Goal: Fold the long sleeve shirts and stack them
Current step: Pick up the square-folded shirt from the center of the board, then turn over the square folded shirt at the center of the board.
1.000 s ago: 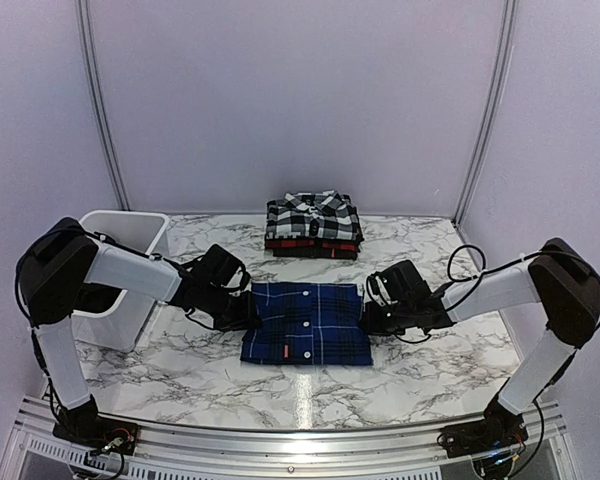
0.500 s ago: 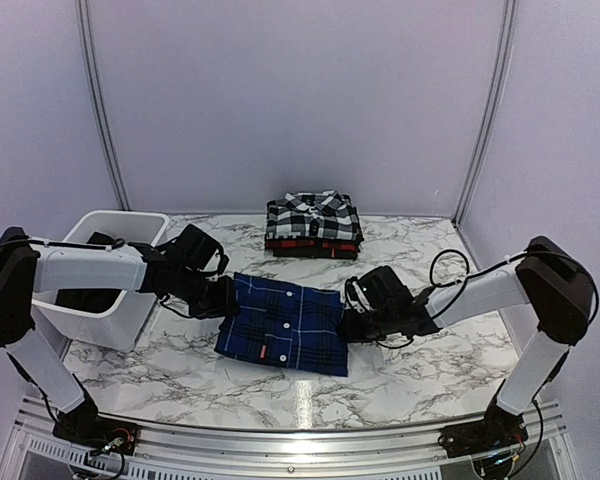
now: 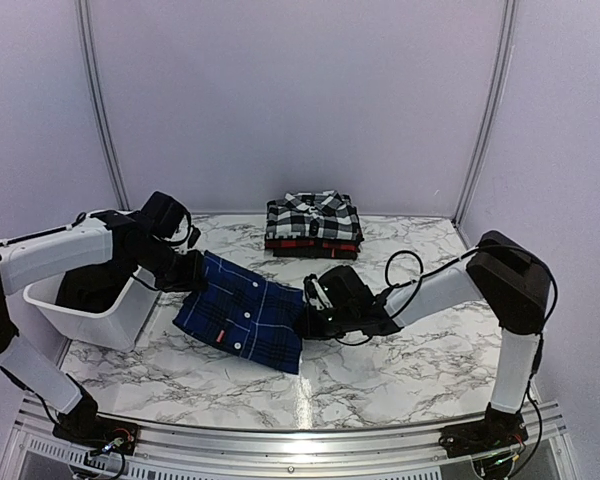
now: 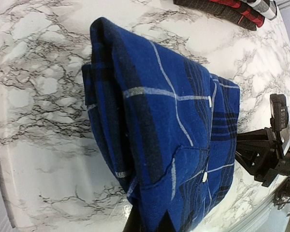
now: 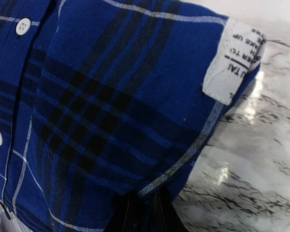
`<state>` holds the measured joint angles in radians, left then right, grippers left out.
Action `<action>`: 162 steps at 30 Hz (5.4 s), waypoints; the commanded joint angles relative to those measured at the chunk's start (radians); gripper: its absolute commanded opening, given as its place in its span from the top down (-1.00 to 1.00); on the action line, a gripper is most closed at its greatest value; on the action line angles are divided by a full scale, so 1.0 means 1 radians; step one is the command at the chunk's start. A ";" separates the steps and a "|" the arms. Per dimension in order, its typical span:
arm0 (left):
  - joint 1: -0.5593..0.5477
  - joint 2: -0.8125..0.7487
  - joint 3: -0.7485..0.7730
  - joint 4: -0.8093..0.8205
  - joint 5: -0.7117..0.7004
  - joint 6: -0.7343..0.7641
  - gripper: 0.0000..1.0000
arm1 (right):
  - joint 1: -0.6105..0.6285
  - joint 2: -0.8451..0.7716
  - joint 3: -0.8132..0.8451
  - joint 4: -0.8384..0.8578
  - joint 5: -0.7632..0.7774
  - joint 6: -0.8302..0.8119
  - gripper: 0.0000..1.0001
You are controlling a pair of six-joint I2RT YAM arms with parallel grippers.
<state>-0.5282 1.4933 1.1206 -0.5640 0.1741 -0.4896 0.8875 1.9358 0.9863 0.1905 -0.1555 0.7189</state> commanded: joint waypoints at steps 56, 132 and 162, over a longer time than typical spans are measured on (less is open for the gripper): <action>0.160 0.139 0.241 -0.088 0.133 0.042 1.00 | -0.189 -0.532 -0.195 -0.332 0.063 -0.162 -0.07; -0.365 0.584 0.662 0.185 -0.006 -0.337 0.59 | -0.327 -0.273 -0.160 0.022 -0.095 -0.001 -0.02; -0.110 0.176 0.035 0.266 -0.013 -0.035 -0.41 | -0.133 -0.361 -0.157 -0.278 0.036 -0.131 -0.11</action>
<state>-0.6552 1.6859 1.2156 -0.3637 0.0563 -0.6167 0.7303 1.5616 0.8150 -0.1062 -0.1223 0.5743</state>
